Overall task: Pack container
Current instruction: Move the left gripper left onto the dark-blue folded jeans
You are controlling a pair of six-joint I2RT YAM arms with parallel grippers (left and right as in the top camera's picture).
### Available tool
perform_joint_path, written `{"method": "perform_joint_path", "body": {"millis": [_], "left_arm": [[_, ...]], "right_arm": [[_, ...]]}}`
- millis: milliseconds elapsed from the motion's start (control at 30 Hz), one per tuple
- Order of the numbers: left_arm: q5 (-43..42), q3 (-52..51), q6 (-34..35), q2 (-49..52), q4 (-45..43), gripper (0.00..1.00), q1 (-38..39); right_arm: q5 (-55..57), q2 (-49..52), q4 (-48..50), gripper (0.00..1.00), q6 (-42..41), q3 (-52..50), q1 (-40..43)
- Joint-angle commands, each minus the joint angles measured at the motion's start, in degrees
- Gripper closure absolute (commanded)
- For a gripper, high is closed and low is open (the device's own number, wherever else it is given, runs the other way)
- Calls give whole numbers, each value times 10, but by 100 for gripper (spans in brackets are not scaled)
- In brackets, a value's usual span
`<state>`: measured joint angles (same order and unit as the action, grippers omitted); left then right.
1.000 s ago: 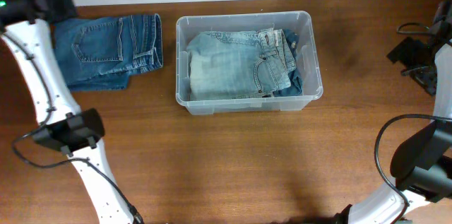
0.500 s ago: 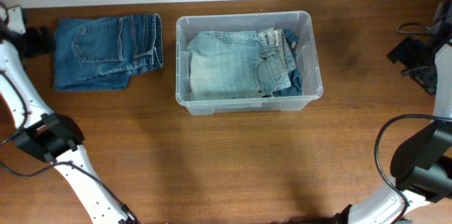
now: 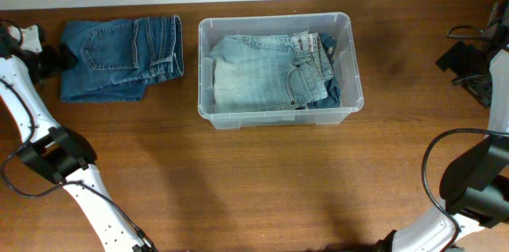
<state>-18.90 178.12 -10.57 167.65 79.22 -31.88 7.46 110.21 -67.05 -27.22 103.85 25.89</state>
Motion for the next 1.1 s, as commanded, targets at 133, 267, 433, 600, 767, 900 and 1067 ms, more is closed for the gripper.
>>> {"method": "perform_joint_path", "body": {"millis": [133, 267, 433, 600, 767, 900, 1067], "left_arm": [[-43, 0, -10, 28, -3, 1, 3], [-62, 0, -7, 33, -4, 1, 5], [-83, 0, 0, 47, -8, 1, 14], [-83, 0, 9, 68, -10, 1, 22], [-84, 0, 9, 80, -7, 1, 23], [-102, 0, 9, 80, -8, 33, 23], [-118, 0, 9, 80, -8, 65, 23]], "right_arm": [[7, -1, 0, 2, -7, -3, 0], [7, -1, 0, 2, -7, -3, 0], [7, -1, 0, 2, -7, -3, 0], [7, -1, 0, 2, -7, -3, 0], [7, -1, 0, 2, -7, -3, 0], [7, -1, 0, 2, -7, -3, 0], [7, -1, 0, 2, -7, -3, 0]]}}
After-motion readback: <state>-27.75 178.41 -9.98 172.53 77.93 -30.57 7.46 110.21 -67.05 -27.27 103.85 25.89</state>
